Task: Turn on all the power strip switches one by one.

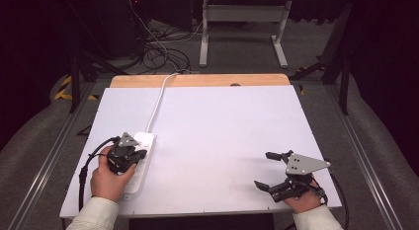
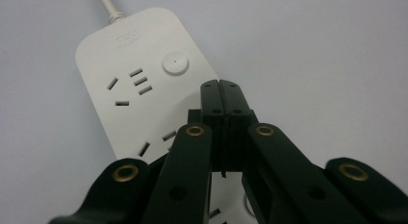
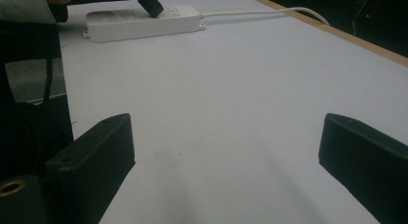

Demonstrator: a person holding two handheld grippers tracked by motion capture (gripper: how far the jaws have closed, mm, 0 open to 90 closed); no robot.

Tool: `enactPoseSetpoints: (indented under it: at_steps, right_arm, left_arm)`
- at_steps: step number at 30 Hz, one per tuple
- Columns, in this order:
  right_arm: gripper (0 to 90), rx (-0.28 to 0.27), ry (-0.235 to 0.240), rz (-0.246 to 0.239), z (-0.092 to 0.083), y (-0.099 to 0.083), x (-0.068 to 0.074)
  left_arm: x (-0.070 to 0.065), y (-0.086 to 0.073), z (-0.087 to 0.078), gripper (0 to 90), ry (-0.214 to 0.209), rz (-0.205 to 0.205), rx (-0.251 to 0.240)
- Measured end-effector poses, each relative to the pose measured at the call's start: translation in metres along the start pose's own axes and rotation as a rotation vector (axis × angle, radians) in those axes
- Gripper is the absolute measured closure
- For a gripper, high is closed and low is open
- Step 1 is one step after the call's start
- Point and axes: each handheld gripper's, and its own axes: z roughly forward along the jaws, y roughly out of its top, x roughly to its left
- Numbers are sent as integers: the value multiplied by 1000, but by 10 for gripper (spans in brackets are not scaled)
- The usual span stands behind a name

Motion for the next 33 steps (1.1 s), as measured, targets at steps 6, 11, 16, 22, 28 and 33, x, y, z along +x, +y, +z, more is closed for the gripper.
enactPoseSetpoints:
  at_steps: [6,11,16,22,28,33]
  right_arm:
    - [56,-1,1,-2,0,0,0]
    - [56,-2,1,-2,0,0,0]
    - [56,-3,-1,0,-1,0,-2]
    - [55,3,1,-1,1,0,-1]
    - [56,4,1,-2,1,0,-1]
    - [55,4,0,-2,1,0,-1]
  left_arm:
    - [0,-1,2,900,4,-2,-1]
    - [-2,-1,-1,900,22,-3,-11]
    - [-2,8,-21,900,34,12,-70]
    - [2,11,-27,900,24,-6,-102]
    - [7,18,-22,900,17,-1,-105]
    - [13,21,-13,900,-2,-17,-105]
